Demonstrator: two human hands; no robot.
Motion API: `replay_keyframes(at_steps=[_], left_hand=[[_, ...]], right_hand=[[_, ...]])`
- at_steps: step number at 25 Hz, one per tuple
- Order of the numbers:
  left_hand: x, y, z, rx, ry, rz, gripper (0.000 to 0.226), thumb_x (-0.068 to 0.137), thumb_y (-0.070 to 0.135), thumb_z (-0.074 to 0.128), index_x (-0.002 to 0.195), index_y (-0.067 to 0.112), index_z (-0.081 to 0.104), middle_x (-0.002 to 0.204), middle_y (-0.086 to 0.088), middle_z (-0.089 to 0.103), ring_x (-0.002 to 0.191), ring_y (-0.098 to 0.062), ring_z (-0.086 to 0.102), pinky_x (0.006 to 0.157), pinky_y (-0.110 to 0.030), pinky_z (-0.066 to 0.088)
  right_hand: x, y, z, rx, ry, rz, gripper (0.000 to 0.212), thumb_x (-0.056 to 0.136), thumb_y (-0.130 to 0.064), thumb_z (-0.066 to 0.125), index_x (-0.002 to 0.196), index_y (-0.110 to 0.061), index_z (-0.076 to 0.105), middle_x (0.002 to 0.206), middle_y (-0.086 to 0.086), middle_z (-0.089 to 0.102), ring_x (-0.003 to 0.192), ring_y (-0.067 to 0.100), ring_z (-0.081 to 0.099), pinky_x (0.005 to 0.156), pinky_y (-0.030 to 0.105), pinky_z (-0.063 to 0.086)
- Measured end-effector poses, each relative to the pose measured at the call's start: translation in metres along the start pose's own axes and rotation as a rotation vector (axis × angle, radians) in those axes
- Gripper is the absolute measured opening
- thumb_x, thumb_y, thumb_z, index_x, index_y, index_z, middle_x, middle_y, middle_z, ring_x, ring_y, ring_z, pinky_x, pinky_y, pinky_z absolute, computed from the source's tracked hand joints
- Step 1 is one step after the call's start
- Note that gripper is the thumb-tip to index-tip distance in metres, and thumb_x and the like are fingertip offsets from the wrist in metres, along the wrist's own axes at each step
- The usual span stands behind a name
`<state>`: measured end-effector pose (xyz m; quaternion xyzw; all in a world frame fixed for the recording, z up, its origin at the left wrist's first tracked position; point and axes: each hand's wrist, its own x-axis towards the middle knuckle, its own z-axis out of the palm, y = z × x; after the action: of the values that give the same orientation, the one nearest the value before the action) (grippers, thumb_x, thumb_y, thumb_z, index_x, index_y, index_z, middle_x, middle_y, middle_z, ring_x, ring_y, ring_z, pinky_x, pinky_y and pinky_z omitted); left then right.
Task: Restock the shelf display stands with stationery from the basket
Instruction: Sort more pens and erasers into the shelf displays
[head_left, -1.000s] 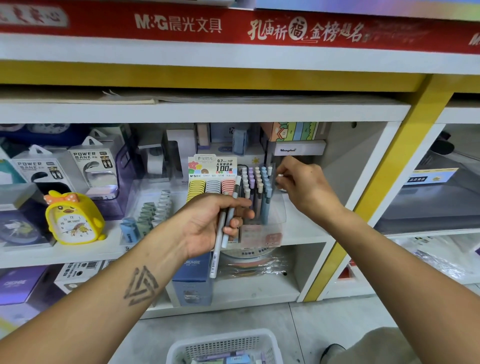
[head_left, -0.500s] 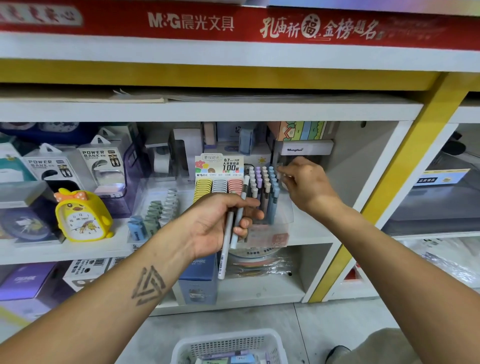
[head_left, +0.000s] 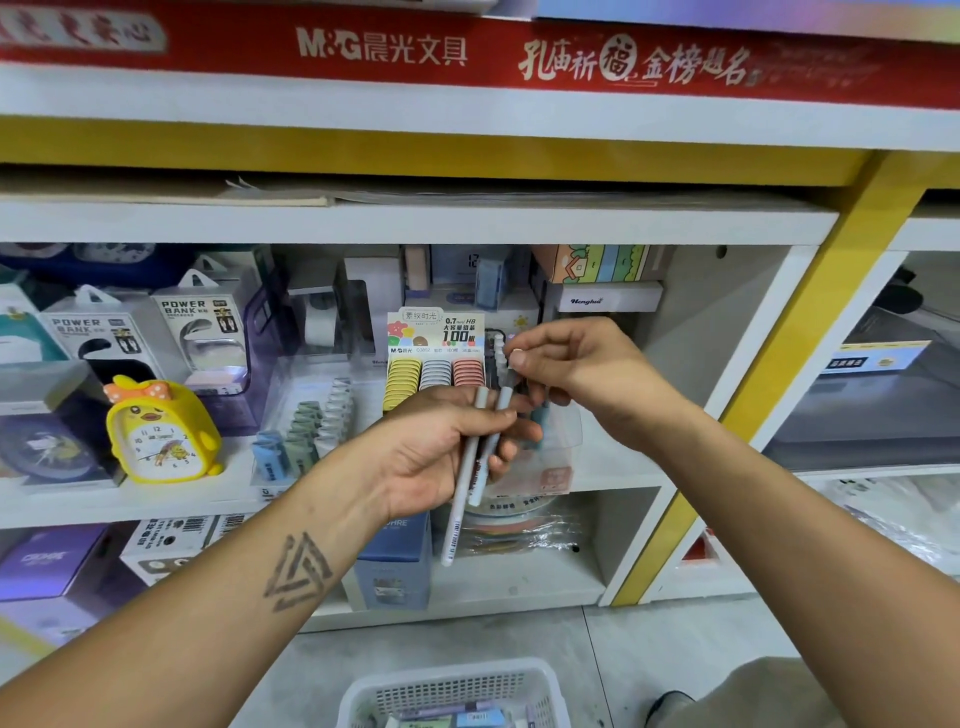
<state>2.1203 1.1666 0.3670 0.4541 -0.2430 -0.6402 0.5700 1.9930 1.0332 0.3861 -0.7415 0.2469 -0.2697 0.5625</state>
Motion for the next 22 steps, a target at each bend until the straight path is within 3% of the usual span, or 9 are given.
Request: replay_keyframes(at_steps=[4,6,7,9,11,15,22], left_hand=[[0.000,0.002,-0.003,-0.022,0.005,-0.021,0.030,0.094,0.006,0.056,0.121,-0.004,0.063,0.110,-0.026,0.069,0.094,-0.034,0.070,0.075,-0.039,0.060],[-0.001,0.002,-0.004,0.036,0.073,-0.038,0.028,0.095,0.008,0.055,0.119,-0.001,0.065,0.093,-0.019,0.071,0.072,-0.026,0.067,0.059,-0.030,0.056],[-0.001,0.002,-0.003,0.063,0.101,-0.044,0.029,0.095,0.009,0.055,0.120,-0.002,0.064,0.080,-0.013,0.066,0.057,-0.019,0.057,0.047,-0.023,0.046],[0.000,0.002,-0.002,0.076,0.122,-0.059,0.034,0.096,0.018,0.055,0.121,-0.005,0.061,0.065,-0.004,0.051,0.048,-0.010,0.035,0.039,-0.018,0.025],[0.002,0.005,0.000,0.047,0.121,-0.080,0.044,0.096,0.028,0.047,0.118,-0.007,0.063,0.063,-0.002,0.045,0.049,-0.010,0.029,0.042,-0.021,0.021],[0.003,0.007,-0.002,-0.037,0.097,-0.074,0.054,0.088,0.025,0.034,0.113,-0.012,0.065,0.067,-0.007,0.046,0.054,-0.015,0.032,0.047,-0.024,0.025],[-0.001,0.005,0.000,-0.060,0.107,-0.050,0.038,0.092,0.010,0.043,0.115,-0.012,0.064,0.070,-0.006,0.049,0.056,-0.013,0.040,0.048,-0.023,0.036]], right_hand=[[0.007,-0.003,-0.025,0.021,0.309,-0.046,0.012,0.094,-0.004,0.065,0.096,-0.008,0.075,0.070,0.001,0.071,0.054,0.010,0.057,0.051,0.022,0.047],[0.012,0.000,-0.040,-0.229,0.448,-0.118,0.014,0.095,-0.009,0.063,0.098,-0.014,0.075,0.075,0.000,0.072,0.066,0.014,0.065,0.064,0.032,0.057],[0.014,0.004,-0.043,-0.375,0.461,-0.142,0.014,0.095,-0.011,0.062,0.102,-0.014,0.074,0.079,0.002,0.072,0.072,0.018,0.068,0.073,0.038,0.059],[0.013,0.011,-0.041,-0.578,0.423,-0.165,0.014,0.096,-0.014,0.063,0.106,-0.016,0.072,0.081,0.002,0.072,0.076,0.018,0.070,0.081,0.039,0.060],[0.012,0.019,-0.036,-0.698,0.366,-0.191,0.012,0.096,-0.015,0.062,0.104,-0.018,0.070,0.083,0.001,0.072,0.078,0.018,0.070,0.079,0.040,0.059],[0.012,0.030,-0.034,-0.784,0.284,-0.219,0.011,0.097,-0.014,0.058,0.106,-0.019,0.062,0.093,0.009,0.071,0.088,0.030,0.068,0.078,0.047,0.058],[0.007,0.032,-0.032,-0.818,0.253,-0.284,0.008,0.098,-0.012,0.057,0.102,-0.018,0.053,0.091,0.010,0.070,0.083,0.026,0.069,0.072,0.046,0.058]])
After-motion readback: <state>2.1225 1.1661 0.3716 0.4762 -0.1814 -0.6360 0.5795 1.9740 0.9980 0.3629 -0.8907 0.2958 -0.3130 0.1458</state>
